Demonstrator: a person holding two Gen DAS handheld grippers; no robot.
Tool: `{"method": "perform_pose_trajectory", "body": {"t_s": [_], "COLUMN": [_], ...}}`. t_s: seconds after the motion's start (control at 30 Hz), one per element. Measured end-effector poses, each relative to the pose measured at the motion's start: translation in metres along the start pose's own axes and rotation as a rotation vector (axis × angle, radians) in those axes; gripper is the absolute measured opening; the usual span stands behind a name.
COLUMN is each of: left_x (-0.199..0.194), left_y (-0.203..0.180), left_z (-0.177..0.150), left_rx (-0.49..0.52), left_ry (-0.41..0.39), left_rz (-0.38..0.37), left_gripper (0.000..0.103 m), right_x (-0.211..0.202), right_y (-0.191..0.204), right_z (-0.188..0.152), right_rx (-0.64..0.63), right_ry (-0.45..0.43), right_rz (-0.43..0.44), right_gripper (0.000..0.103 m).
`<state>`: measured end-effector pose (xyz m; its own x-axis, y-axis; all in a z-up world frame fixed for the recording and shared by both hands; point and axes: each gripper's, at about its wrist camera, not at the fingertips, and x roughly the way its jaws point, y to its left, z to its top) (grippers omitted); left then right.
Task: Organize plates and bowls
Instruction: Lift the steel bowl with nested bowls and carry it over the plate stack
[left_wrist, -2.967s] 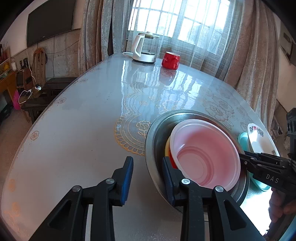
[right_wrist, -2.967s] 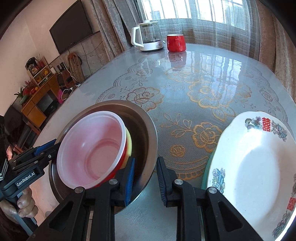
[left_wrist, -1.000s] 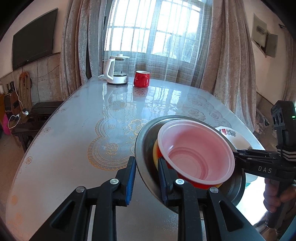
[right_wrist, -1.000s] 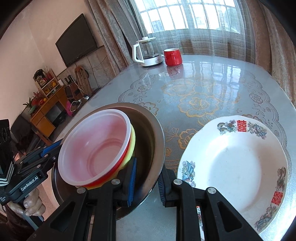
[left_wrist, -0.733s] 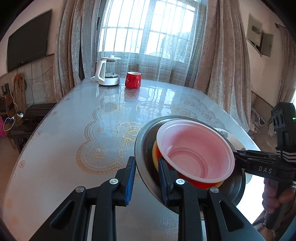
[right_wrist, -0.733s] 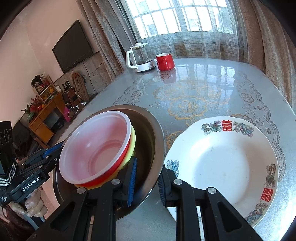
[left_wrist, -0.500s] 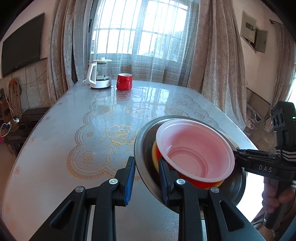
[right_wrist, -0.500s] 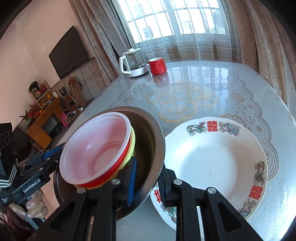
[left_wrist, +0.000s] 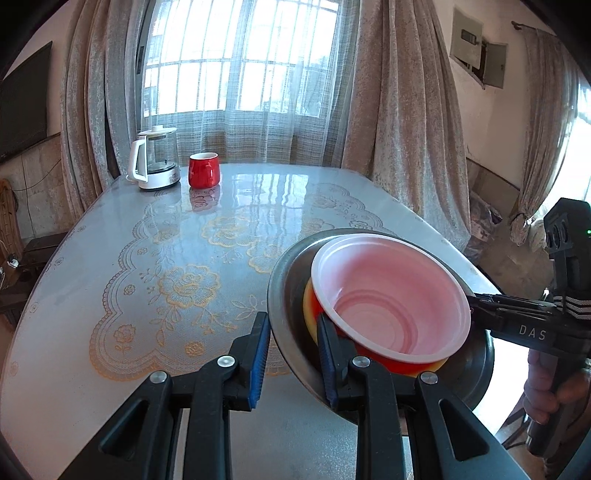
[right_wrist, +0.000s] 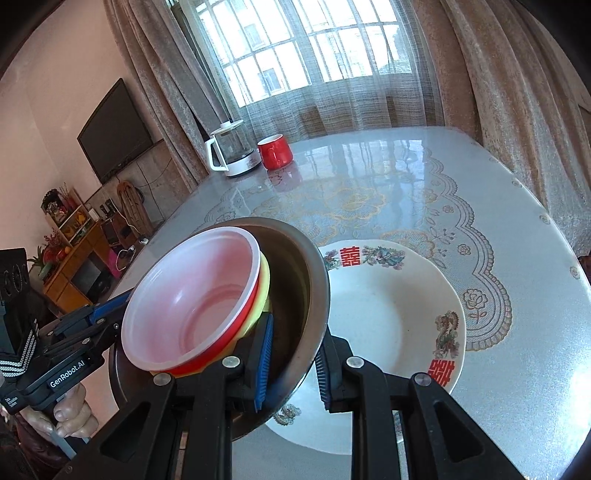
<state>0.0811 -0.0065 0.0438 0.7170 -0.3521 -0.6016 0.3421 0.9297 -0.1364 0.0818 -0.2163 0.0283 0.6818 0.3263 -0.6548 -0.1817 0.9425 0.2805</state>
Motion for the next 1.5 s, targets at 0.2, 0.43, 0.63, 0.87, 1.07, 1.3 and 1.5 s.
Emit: {"method": "perform_pose_trajectory", "body": {"t_s": [0.2,0.43,0.63,0.87,1.07,1.3,1.5], "left_x": [0.016,0.040,0.056,0.070,0.081,0.087,0.089], "left_y": [-0.028,-0.051,-0.056,-0.052,-0.052,-0.053,-0.052], "left_z": [0.016,0.019,0.013,0.004,-0.002,-0.005,-0.004], "left_rx": [0.035,0.051,0.053,0.040,0.047,0.067,0.070], "left_ry": [0.007,0.044,0.076,0.115,0.137,0.138,0.137], "left_rz": [-0.055,-0.088,-0.073,-0.062,-0.051,-0.040,-0.044], "left_gripper": [0.025,0.025,0.025,0.025,0.025,0.025,0.025], "right_x": [-0.018,-0.023,-0.010,0.007,0.014,0.021,0.022], "right_y": [-0.027,-0.057,-0.071,-0.078,-0.081,-0.084,-0.084], "right_z": [0.004,0.003,0.000,-0.004,-0.007,-0.008,-0.007], "right_rx": [0.049,0.093,0.107,0.108,0.109,0.107,0.105], "right_ry": [-0.035,-0.034,-0.001,0.036,0.049,0.060,0.060], "right_rz": [-0.047,-0.094,-0.108,-0.110,-0.119,-0.141,-0.154], "right_gripper": [0.022,0.022,0.022,0.022,0.022,0.022,0.022]}}
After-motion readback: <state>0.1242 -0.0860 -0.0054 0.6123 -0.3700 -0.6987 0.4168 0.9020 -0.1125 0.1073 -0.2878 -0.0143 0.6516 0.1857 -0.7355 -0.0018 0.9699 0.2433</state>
